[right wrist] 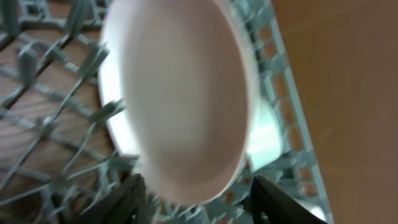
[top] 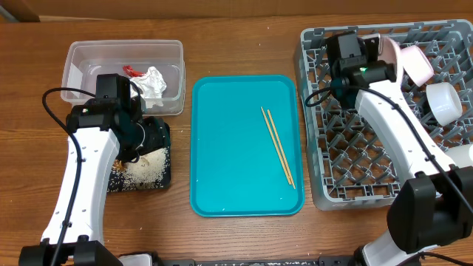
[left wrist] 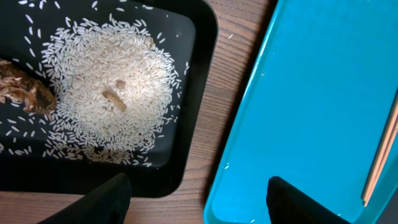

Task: Sort waste into correct bins and load items into the dishwasher
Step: 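Reach the right gripper to the wooden chopsticks on the teal tray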

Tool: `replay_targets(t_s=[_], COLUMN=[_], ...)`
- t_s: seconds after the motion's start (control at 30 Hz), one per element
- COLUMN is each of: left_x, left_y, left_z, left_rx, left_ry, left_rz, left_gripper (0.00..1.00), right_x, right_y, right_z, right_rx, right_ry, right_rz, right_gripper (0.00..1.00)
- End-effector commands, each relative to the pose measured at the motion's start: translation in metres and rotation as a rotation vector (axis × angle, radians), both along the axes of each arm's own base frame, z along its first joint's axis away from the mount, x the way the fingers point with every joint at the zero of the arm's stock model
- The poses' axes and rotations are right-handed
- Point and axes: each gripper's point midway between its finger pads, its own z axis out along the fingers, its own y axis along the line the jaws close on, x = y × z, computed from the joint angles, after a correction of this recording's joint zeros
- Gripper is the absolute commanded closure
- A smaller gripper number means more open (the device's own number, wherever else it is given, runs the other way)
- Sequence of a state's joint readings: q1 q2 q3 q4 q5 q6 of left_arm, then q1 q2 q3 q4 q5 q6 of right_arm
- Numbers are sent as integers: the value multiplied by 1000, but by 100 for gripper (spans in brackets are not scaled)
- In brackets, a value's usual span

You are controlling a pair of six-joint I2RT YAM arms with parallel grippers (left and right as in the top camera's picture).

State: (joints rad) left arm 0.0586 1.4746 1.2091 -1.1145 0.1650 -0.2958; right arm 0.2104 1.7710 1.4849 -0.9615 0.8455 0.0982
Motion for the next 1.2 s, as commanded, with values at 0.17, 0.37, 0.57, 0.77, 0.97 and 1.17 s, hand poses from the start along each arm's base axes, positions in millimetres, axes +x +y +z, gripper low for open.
replay_targets(t_s=[0.17, 0.37, 0.57, 0.77, 0.97, 1.17], left_x=[2, 2, 3, 2, 2, 2], left_y=[-3, -3, -3, -3, -3, -3], left_z=[2, 2, 2, 2, 2, 2], left_rx=[-6, -6, -6, -6, -7, -6], left_ry=[-7, -8, -8, -7, -7, -7], left_rz=[-20, -19, -19, -19, -19, -20], left_gripper=[27, 26, 26, 26, 25, 25], right_x=[-10, -43, -74, -96, -113, -121], right_y=[89, 166, 189, 213, 234, 242], right_z=[28, 27, -6, -45, -88, -122], right_rx=[583, 963, 954, 931, 902, 880], right_ry=[-104, 67, 263, 413, 564, 665], right_rz=[202, 435, 502, 536, 538, 515], right_gripper=[32, 32, 36, 37, 36, 36])
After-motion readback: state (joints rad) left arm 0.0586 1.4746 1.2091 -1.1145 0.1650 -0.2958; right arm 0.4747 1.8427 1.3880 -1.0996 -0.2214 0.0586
